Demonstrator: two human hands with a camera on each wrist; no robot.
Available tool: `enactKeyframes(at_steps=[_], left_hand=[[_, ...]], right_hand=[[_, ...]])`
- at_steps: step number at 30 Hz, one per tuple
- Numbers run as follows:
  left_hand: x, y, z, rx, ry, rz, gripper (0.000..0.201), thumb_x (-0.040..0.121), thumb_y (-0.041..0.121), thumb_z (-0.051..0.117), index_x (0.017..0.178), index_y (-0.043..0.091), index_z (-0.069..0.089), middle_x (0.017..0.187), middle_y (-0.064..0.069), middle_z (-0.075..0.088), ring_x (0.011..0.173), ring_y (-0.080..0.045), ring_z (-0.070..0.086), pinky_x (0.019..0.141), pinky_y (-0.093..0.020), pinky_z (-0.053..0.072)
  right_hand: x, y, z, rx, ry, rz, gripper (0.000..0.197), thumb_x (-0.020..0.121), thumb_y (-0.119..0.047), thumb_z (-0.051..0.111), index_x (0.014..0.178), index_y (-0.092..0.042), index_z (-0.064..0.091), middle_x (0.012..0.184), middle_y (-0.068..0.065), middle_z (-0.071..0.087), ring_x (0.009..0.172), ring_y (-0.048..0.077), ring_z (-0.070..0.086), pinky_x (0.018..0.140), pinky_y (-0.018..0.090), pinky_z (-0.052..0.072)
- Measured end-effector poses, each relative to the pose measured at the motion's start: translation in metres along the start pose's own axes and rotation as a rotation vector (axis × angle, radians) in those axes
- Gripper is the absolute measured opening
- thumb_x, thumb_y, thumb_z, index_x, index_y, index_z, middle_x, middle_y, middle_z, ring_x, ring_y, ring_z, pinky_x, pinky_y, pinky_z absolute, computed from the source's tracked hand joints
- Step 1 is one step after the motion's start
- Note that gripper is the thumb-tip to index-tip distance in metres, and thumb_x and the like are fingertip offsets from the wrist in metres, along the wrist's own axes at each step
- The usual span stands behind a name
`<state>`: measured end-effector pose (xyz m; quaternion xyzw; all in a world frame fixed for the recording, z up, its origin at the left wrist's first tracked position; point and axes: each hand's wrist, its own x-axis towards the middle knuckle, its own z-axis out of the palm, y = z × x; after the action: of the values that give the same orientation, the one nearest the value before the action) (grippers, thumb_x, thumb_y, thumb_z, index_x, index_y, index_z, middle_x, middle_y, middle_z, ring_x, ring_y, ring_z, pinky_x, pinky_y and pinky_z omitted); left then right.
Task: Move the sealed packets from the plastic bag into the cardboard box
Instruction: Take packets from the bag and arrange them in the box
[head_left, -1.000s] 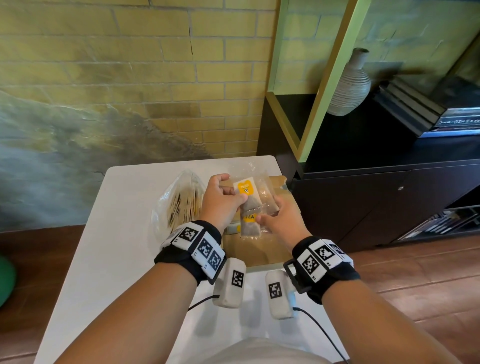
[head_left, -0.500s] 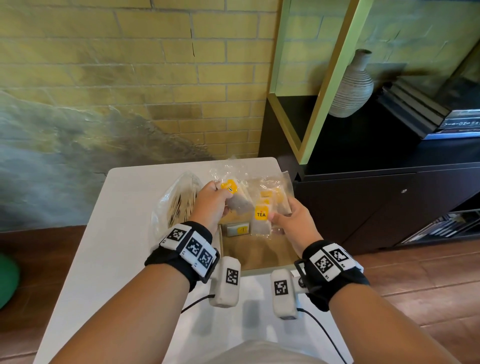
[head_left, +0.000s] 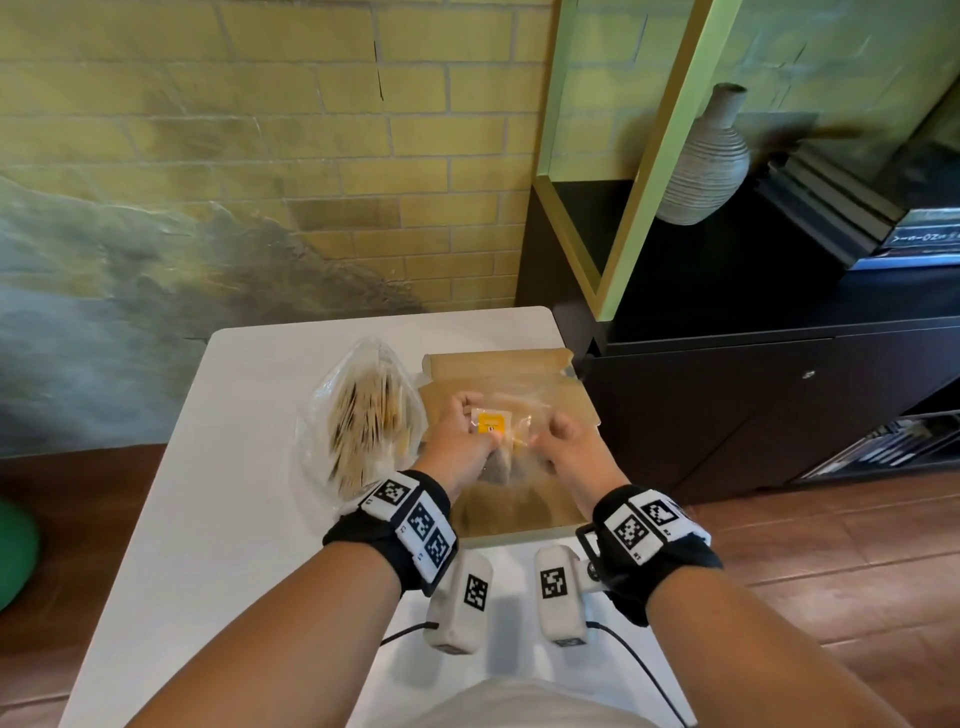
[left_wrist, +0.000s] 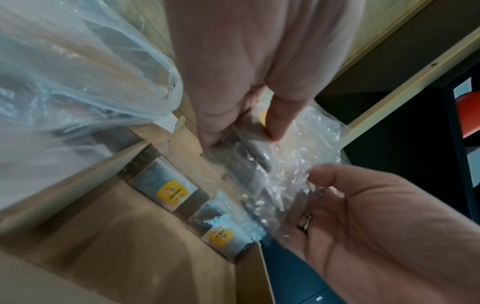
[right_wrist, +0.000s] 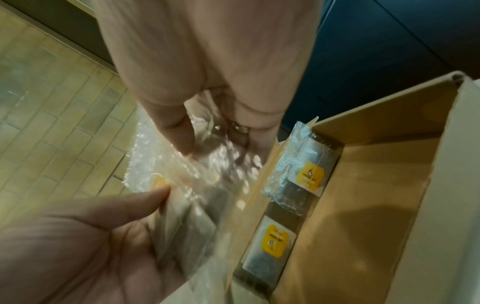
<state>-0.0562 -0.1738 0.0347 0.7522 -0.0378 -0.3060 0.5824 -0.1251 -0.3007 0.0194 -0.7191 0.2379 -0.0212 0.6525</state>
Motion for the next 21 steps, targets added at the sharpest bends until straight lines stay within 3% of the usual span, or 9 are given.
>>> enactKeyframes(at_steps=[3,6,10,13,18,21], left_hand=[[0.001,-0.013,0.003,0.057,-0.024,0.023,0.039,0.089,0.0,0.052,0.119,0.025,0.049,0.112,-0.004,0.06,0.103,-0.02,0.058,0.09,-0.034,0.051],[0.001,-0.029,0.008,0.073,-0.024,0.005,0.026,0.088,-0.004,0.052,0.095,0.02,0.06,0.105,-0.006,0.064,0.098,-0.021,0.06,0.086,-0.032,0.051],[0.003,-0.053,0.012,0.1,-0.033,-0.014,0.03,0.084,-0.014,0.051,0.079,0.015,0.056,0.091,-0.006,0.06,0.09,-0.019,0.055,0.073,-0.021,0.047],[0.002,-0.062,0.01,0.154,-0.065,-0.033,0.028,0.084,-0.012,0.053,0.094,0.013,0.057,0.099,-0.003,0.058,0.091,-0.016,0.054,0.07,-0.016,0.045],[0.004,-0.068,0.007,0.244,-0.09,-0.049,0.032,0.082,-0.009,0.056,0.098,0.019,0.059,0.089,0.003,0.058,0.071,-0.007,0.051,0.06,-0.016,0.042],[0.008,-0.07,0.009,0.316,-0.115,-0.089,0.034,0.081,-0.007,0.057,0.103,0.02,0.062,0.095,-0.002,0.062,0.078,-0.013,0.057,0.07,-0.022,0.046]], right_hand=[[0.002,0.01,-0.003,-0.189,0.011,-0.004,0.018,0.082,0.005,0.057,0.087,-0.012,0.062,0.079,-0.002,0.064,0.075,0.013,0.059,0.067,0.02,0.045],[0.003,0.02,-0.002,-0.237,-0.055,0.053,0.033,0.077,0.011,0.053,0.098,-0.013,0.064,0.083,0.0,0.067,0.075,0.013,0.062,0.063,0.018,0.048],[0.002,0.033,0.001,-0.34,-0.146,0.14,0.027,0.077,0.006,0.061,0.093,-0.015,0.056,0.079,-0.005,0.058,0.068,0.01,0.053,0.055,0.015,0.04],[0.005,0.044,0.002,-0.381,-0.138,0.176,0.029,0.074,0.002,0.067,0.093,-0.018,0.055,0.085,-0.004,0.059,0.08,0.015,0.057,0.061,0.018,0.042],[0.007,0.053,0.001,-0.482,-0.089,0.163,0.026,0.077,-0.004,0.067,0.072,-0.025,0.053,0.076,-0.003,0.058,0.071,0.016,0.054,0.067,0.024,0.044],[0.006,0.054,0.001,-0.487,-0.106,0.152,0.026,0.081,-0.003,0.063,0.068,-0.023,0.054,0.068,-0.005,0.054,0.064,0.011,0.049,0.061,0.02,0.04]])
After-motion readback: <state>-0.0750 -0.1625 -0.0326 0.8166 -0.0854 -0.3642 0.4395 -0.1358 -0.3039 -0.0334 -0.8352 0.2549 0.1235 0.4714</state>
